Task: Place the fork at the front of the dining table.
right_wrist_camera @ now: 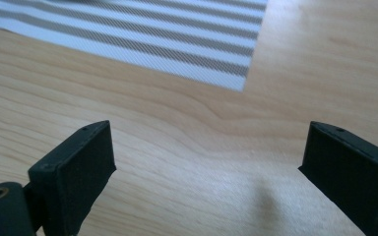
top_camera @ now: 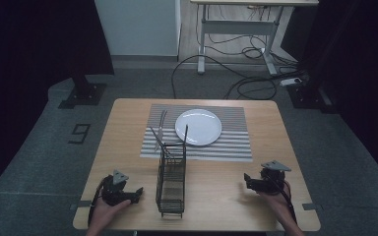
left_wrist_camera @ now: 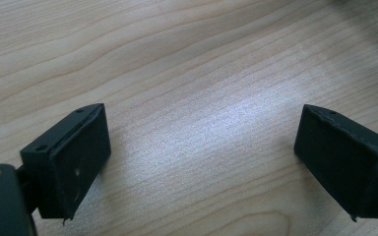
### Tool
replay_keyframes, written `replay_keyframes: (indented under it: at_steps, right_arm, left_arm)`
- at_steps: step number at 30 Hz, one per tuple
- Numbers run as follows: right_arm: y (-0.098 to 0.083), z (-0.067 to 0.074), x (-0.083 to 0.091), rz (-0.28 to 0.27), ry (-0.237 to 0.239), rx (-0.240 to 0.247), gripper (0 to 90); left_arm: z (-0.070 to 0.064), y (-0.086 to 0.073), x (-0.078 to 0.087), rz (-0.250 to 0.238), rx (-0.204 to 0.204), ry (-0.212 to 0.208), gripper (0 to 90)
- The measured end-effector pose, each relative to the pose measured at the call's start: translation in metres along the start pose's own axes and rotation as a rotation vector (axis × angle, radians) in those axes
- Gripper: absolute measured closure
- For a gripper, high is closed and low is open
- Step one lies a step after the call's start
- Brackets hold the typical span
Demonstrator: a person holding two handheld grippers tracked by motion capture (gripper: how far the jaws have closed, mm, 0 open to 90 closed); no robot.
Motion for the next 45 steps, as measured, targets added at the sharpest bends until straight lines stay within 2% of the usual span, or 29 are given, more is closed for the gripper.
replay_keyframes:
  at_steps: [3, 4, 6, 14, 35, 45]
  right_arm:
    - [0.006, 0.004, 0.006, -0.021, 0.017, 0.008, 7.1]
    - [0.013, 0.006, 0.012, -0.047, 0.025, 0.011, 10.3]
    - [0.019, 0.009, 0.017, -0.07, 0.027, 0.003, 11.2]
    - [0.041, 0.027, 0.028, -0.113, 0.06, 0.019, 12.1]
    - [0.074, 0.069, 0.036, -0.125, 0.125, 0.093, 14.3]
    - [0.09, 0.085, 0.037, -0.135, 0.145, 0.108, 15.4]
  left_arm:
    - [0.0, 0.0, 0.0, 0.0, 0.001, 0.001, 6.7]
    - [0.0, 0.0, 0.0, 0.0, 0.003, 0.001, 6.7]
    - [0.0, 0.0, 0.0, 0.0, 0.004, 0.003, 6.8]
    - [0.0, 0.0, 0.0, -0.001, 0.006, 0.004, 6.9]
    - [0.0, 0.0, 0.0, -0.001, 0.008, 0.005, 7.0]
    - [0.0, 0.0, 0.0, -0.001, 0.009, 0.005, 6.9]
Point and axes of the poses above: each handheld gripper's, and its own axes: x roughly backward along the jaws, y roughly out of its top, z roughly to its left, the point moved 7 cm from there along -x, roughly forward along the jaws, and after that the axes turned 15 degrees about z, right-handed, at the moved point
